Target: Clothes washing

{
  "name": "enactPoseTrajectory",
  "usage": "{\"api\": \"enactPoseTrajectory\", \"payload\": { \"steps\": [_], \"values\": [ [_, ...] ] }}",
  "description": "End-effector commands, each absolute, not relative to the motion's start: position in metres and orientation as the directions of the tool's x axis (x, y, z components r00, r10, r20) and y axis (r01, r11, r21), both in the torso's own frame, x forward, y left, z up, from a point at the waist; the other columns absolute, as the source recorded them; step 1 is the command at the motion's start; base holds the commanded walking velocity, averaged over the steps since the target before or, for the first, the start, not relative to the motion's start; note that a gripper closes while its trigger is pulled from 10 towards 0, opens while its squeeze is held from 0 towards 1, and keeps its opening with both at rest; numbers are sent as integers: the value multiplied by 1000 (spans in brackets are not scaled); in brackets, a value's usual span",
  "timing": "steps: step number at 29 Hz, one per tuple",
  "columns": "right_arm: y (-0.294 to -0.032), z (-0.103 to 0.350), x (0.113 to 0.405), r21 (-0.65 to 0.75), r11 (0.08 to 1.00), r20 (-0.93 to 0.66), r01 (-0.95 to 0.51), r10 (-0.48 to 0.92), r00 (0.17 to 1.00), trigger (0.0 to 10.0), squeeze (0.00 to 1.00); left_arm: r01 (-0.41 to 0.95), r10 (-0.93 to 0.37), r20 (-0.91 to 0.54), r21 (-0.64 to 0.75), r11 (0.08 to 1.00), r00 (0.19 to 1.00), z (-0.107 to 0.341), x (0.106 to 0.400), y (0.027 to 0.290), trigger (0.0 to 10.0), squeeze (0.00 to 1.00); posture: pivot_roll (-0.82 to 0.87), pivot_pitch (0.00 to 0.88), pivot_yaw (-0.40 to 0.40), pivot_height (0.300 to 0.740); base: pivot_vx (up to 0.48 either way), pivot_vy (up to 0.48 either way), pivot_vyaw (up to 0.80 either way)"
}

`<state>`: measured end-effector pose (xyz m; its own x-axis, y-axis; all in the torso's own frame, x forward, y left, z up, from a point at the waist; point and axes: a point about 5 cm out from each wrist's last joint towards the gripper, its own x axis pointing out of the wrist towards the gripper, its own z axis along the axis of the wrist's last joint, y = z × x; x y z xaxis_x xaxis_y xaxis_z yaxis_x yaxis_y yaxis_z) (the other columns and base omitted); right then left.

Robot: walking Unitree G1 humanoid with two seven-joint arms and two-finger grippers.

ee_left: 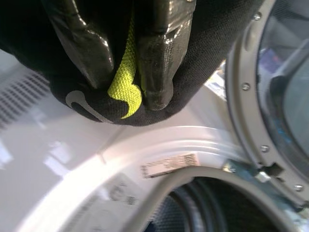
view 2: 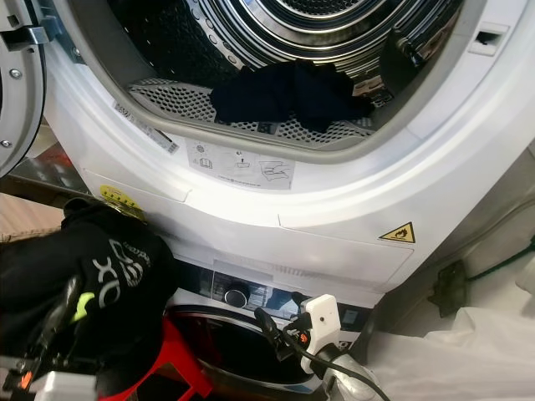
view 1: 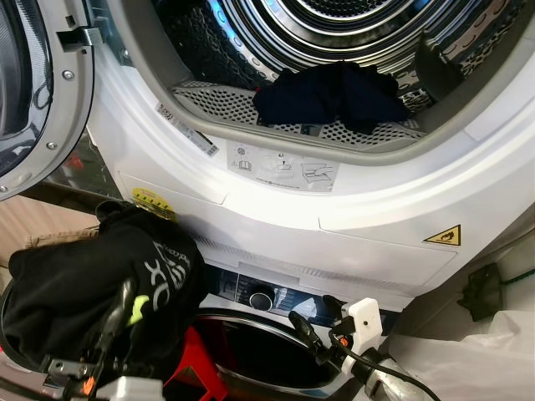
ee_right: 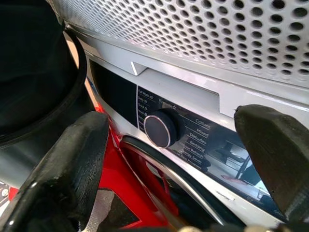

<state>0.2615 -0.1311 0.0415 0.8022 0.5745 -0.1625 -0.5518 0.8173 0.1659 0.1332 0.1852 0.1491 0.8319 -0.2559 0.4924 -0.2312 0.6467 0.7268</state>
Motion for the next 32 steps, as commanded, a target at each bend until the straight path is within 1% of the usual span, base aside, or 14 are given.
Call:
{"api": "enactPoseTrajectory", "payload": {
  "steps": [1,3,8,10,12,16,18,19,22,23,25,27,28,32],
  "values": [
    [-135,39,261,167,823,-172,-544,567,805,10000,0,-208,-292,486,738,642,824,148,130,184,0,0,64,100,-30,740,0,0,0],
    [-135,38,262,165,818,-178,-551,575,799,10000,0,-93,-426,440,773,628,790,150,130,175,0,0,79,91,-32,740,0,0,0],
    [-131,38,265,160,809,-176,-565,587,790,10000,0,74,-584,360,805,588,727,152,133,167,0,0,84,87,-29,740,0,0,0],
    [-131,38,266,160,808,-176,-566,588,790,10000,0,83,-599,361,807,585,715,153,133,166,0,0,85,87,-28,740,0,0,0],
    [-128,38,266,161,803,-175,-573,595,784,10000,0,181,-640,332,779,600,693,154,134,160,0,0,90,88,-25,740,0,0,0],
    [-128,35,265,160,798,-184,-582,603,776,10000,0,334,-709,246,750,571,661,148,131,157,0,0,88,91,-22,740,0,0,0],
    [-128,35,264,157,796,-185,-585,605,774,10000,0,441,-749,171,716,540,640,142,129,157,0,0,92,94,-22,740,0,0,0],
    [-130,35,265,155,797,-186,-584,604,775,10000,0,574,-800,52,669,472,598,135,128,156,0,0,95,98,-17,740,0,0,0],
    [-133,34,265,154,802,-191,-577,597,779,10000,0,705,-856,-105,622,341,506,128,124,156,0,0,102,102,-16,740,0,0,0],
    [-133,33,265,154,803,-193,-576,596,780,10000,0,758,-852,-171,563,328,495,123,125,161,0,0,101,104,-13,740,0,0,0],
    [-133,32,265,153,803,-194,-576,596,779,10000,0,818,-838,-257,476,324,481,118,128,170,0,0,99,105,-8,740,0,0,0],
    [-132,33,265,152,803,-192,-576,596,780,10000,0,832,-825,-288,439,339,487,115,129,177,0,0,95,107,-5,740,0,0,0],
    [-132,33,266,156,805,-187,-573,594,783,10000,0,819,-819,-259,433,376,512,119,134,178,0,0,93,106,-7,740,0,0,0],
    [-131,33,266,158,804,-183,-573,594,783,10000,0,820,-822,-236,411,399,518,125,141,177,0,0,97,108,-9,740,0,0,0]
  ]
}}
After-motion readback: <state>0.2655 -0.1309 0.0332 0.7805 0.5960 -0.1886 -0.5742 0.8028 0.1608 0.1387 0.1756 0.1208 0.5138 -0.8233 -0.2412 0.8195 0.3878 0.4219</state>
